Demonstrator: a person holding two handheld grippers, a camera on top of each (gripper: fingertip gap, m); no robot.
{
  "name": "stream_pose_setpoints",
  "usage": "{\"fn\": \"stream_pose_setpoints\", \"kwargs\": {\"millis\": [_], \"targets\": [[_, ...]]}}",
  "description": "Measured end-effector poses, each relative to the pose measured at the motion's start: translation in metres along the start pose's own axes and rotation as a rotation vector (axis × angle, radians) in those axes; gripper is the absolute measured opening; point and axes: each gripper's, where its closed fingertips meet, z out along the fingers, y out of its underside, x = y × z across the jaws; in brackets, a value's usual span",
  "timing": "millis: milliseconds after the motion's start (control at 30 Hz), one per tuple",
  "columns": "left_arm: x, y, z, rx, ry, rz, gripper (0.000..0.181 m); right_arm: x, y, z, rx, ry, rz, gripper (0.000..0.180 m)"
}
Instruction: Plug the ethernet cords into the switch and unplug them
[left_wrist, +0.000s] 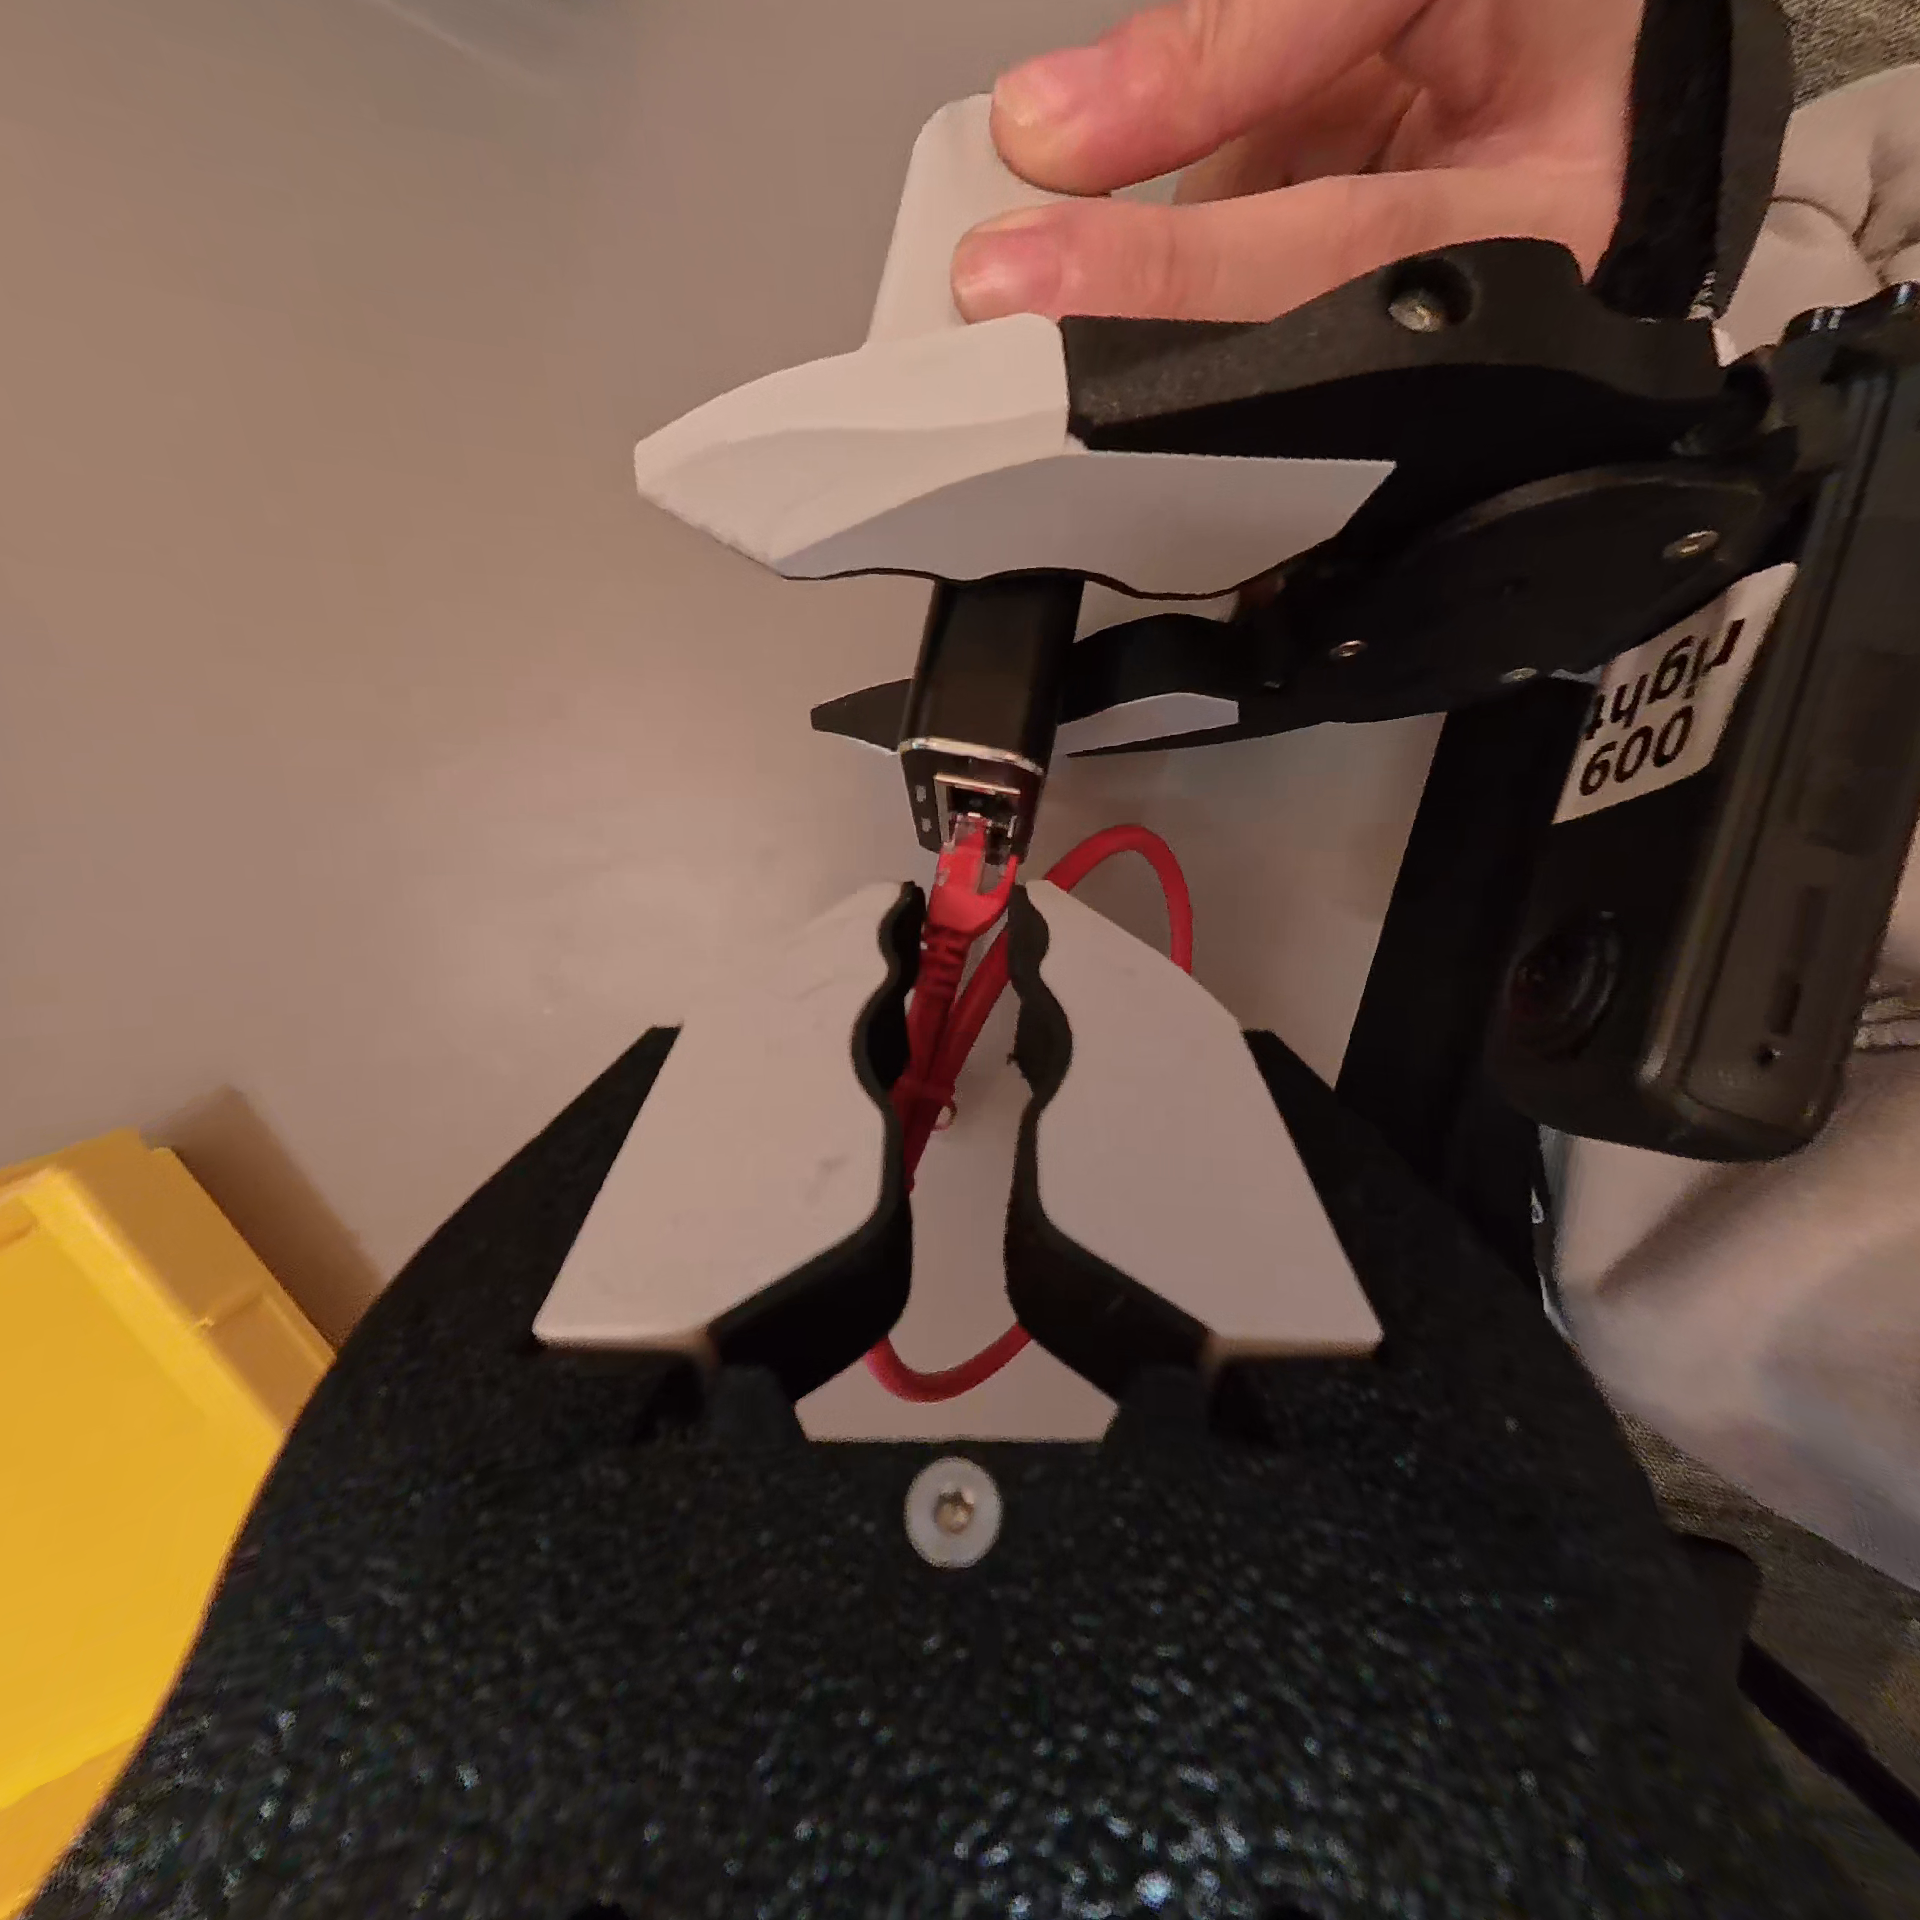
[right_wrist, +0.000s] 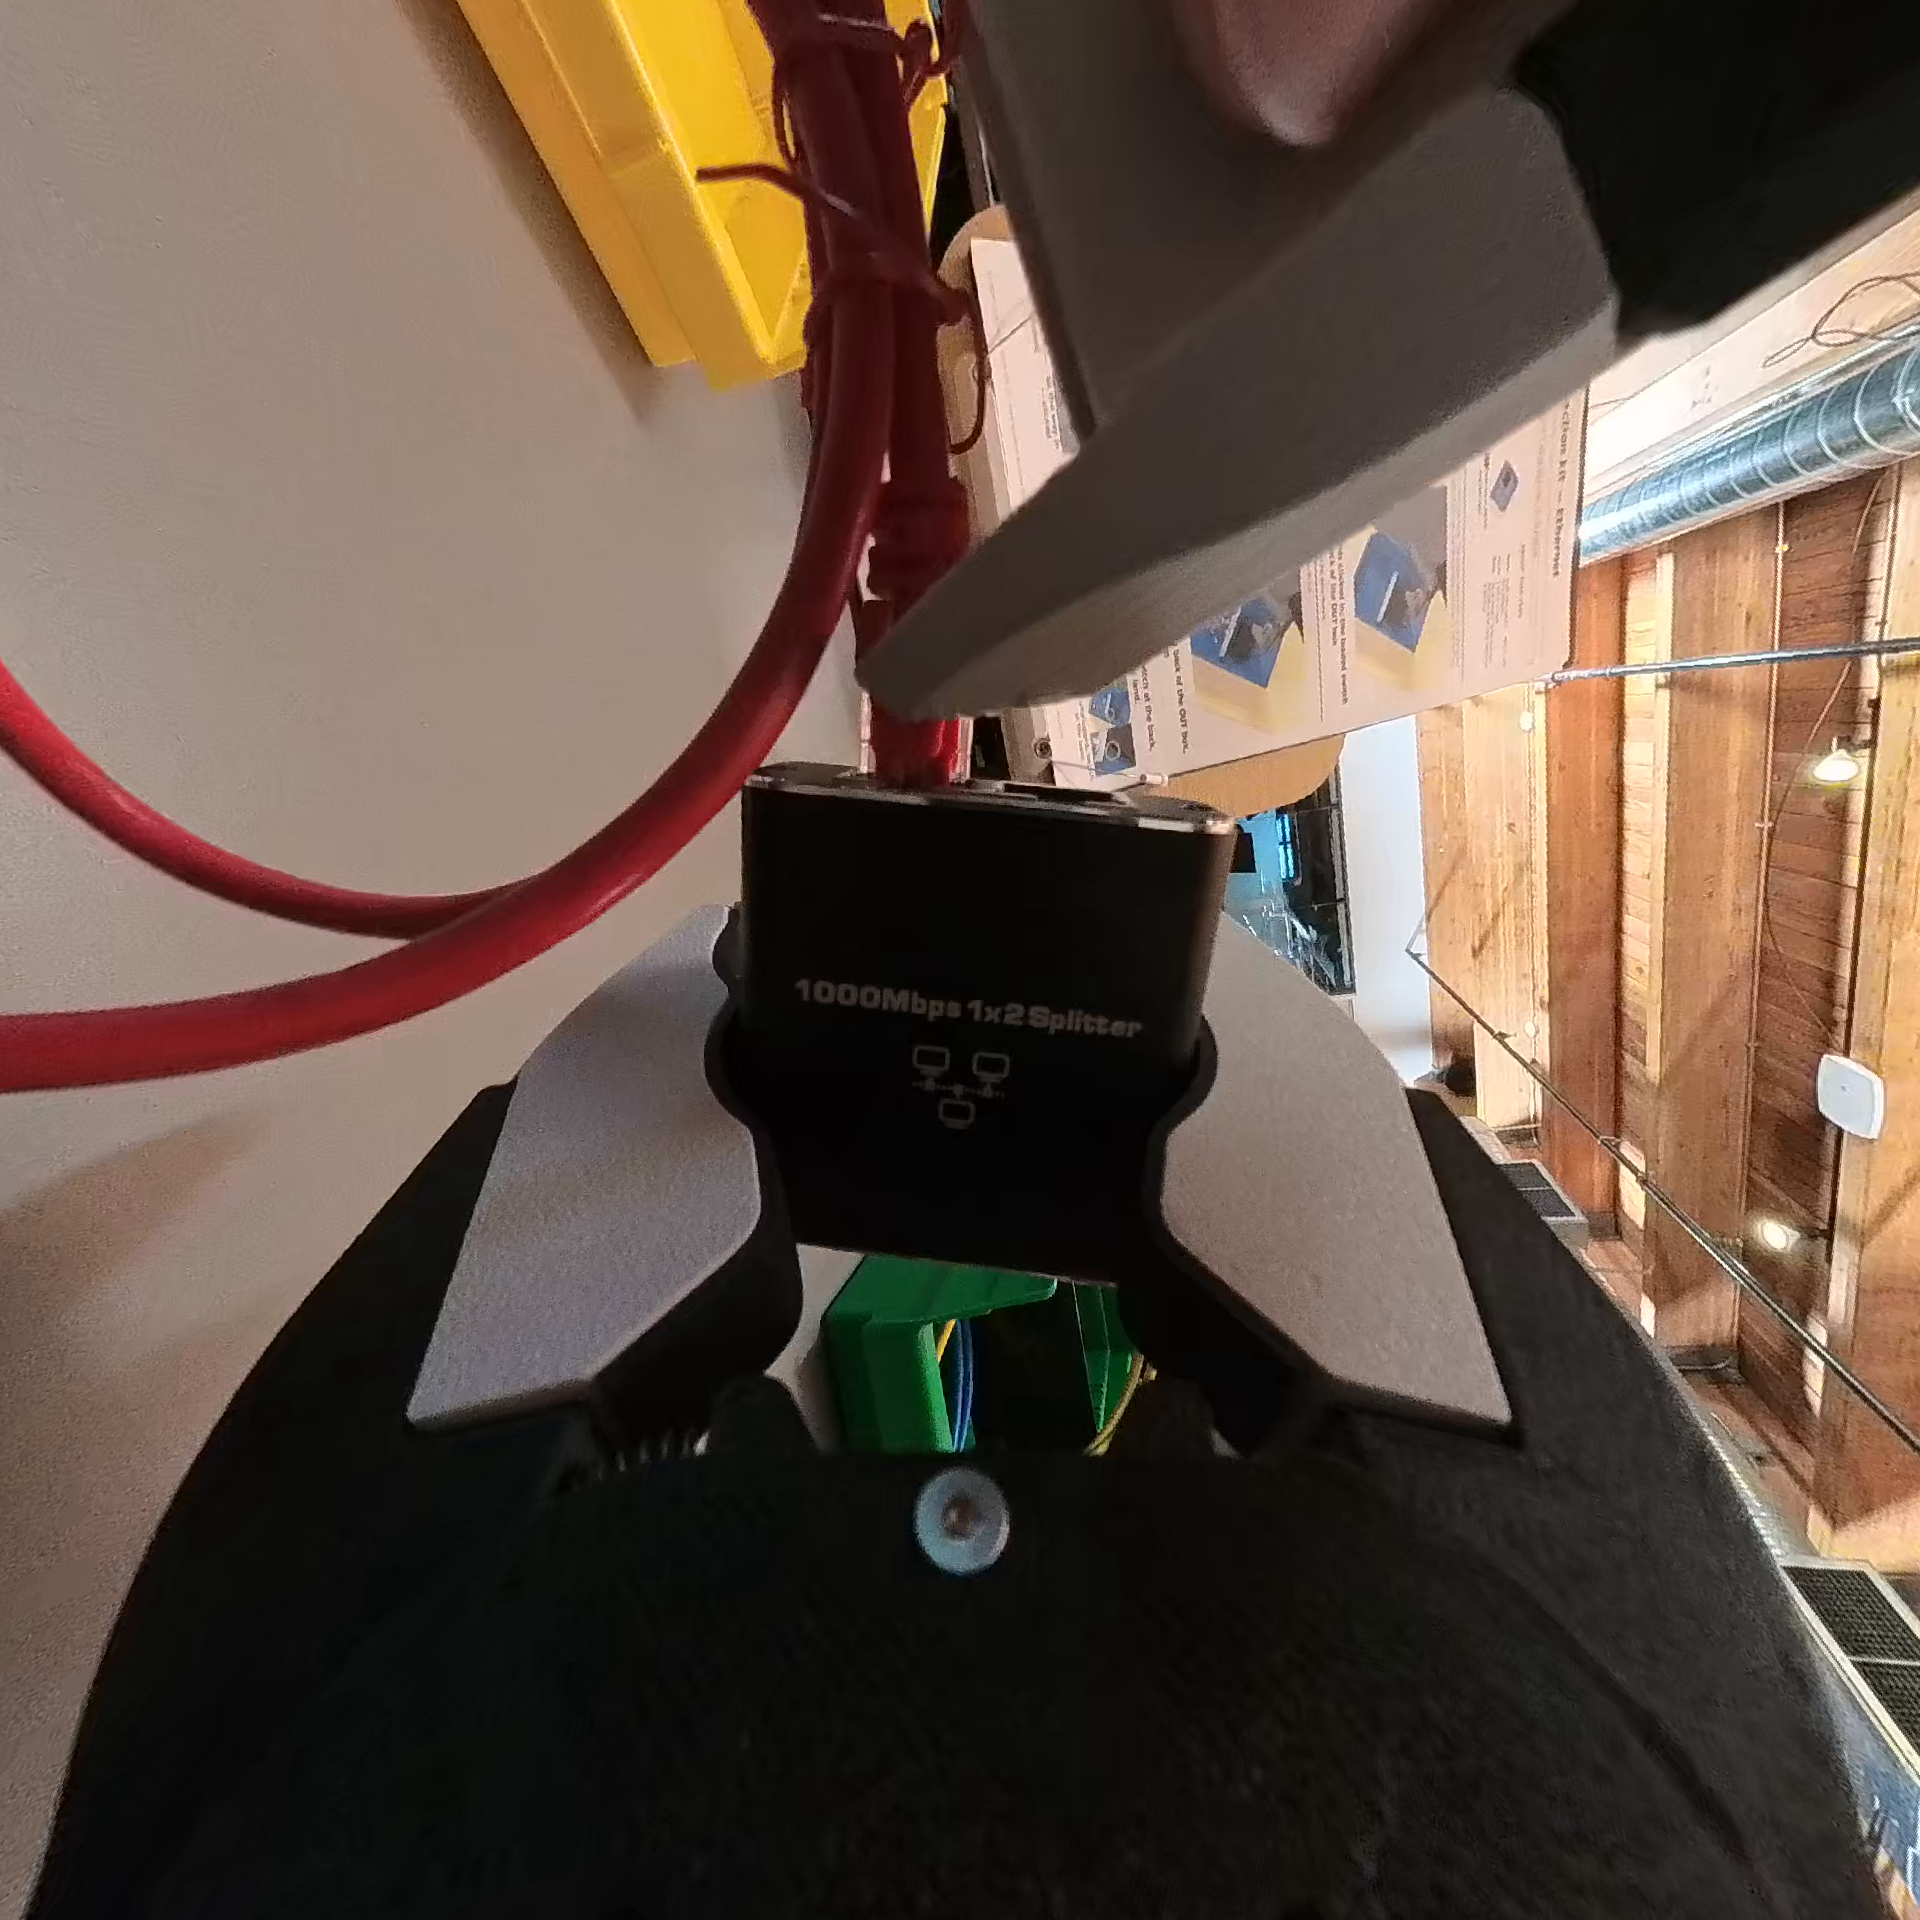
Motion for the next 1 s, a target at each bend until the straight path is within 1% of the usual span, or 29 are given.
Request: {"fn": "stream_pose_setpoints", "kwargs": {"millis": [133, 567, 800, 1000], "targets": [[-0.001, -0.004, 0.001, 0.01, -0.014, 0.014, 0.015, 0.001, 0.003, 0.001, -0.011, -0.006, 0.009, 0.077], [0.0, -0.012, 0.005, 0.033, 0.032, -0.049, 0.015, 0.001, 0.006, 0.002, -0.025, -0.021, 0.009, 0.077], [-0.001, -0.005, 0.008, -0.037, -0.028, 0.025, 0.015, -0.002, 0.004, 0.003, -0.02, -0.033, -0.003, 0.076], [-0.001, -0.002, 0.009, -0.091, -0.041, 0.09, 0.015, -0.003, 0.004, 0.002, -0.019, -0.034, -0.011, 0.076]]}}
